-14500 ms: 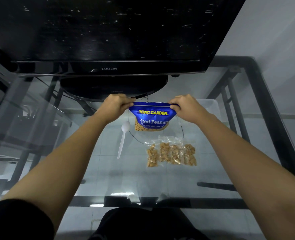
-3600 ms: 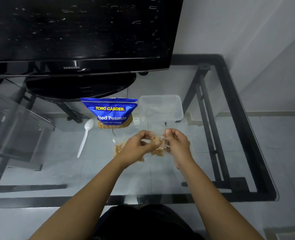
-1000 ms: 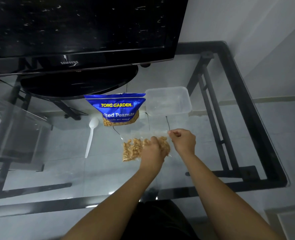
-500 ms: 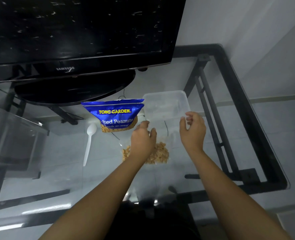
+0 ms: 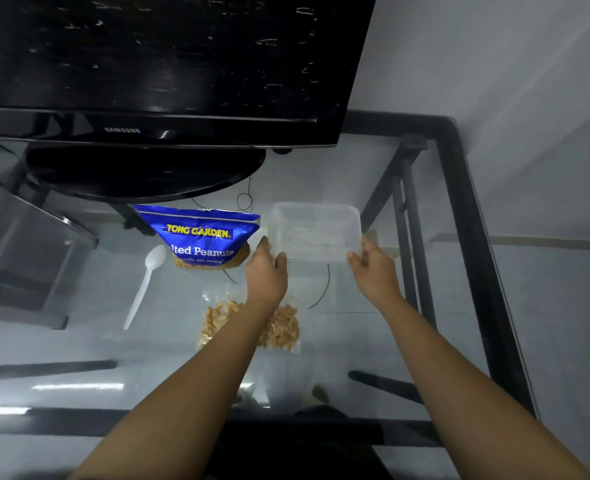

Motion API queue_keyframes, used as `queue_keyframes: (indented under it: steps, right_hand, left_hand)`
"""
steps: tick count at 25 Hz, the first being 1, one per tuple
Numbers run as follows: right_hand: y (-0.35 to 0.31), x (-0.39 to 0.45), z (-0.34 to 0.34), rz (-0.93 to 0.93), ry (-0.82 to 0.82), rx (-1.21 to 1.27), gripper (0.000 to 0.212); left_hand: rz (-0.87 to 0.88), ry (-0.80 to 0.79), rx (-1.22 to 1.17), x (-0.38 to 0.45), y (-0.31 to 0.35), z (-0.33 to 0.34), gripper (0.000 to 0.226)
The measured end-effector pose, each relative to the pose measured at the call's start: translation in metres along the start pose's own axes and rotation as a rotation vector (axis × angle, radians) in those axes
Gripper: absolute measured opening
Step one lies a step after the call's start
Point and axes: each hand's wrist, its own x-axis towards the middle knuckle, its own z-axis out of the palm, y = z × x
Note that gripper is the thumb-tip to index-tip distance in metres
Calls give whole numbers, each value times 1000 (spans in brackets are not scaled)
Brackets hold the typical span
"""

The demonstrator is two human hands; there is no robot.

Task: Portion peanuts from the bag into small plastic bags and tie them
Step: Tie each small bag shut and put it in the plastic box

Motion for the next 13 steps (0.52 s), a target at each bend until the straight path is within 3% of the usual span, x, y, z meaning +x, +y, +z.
queue_keyframes:
  steps: [7, 10, 13]
  right_hand:
    - [23, -28, -12, -55, -51, 80, 54]
    - [8, -35, -25, -109, 11, 16, 54]
    - [-4, -54, -48, -137, 126, 153, 47]
  left_hand:
    - [41, -11, 124, -29, -11, 2, 51]
    - [97, 106, 140, -34, -1, 3, 51]
    - [85, 200, -95, -49, 13, 0, 46]
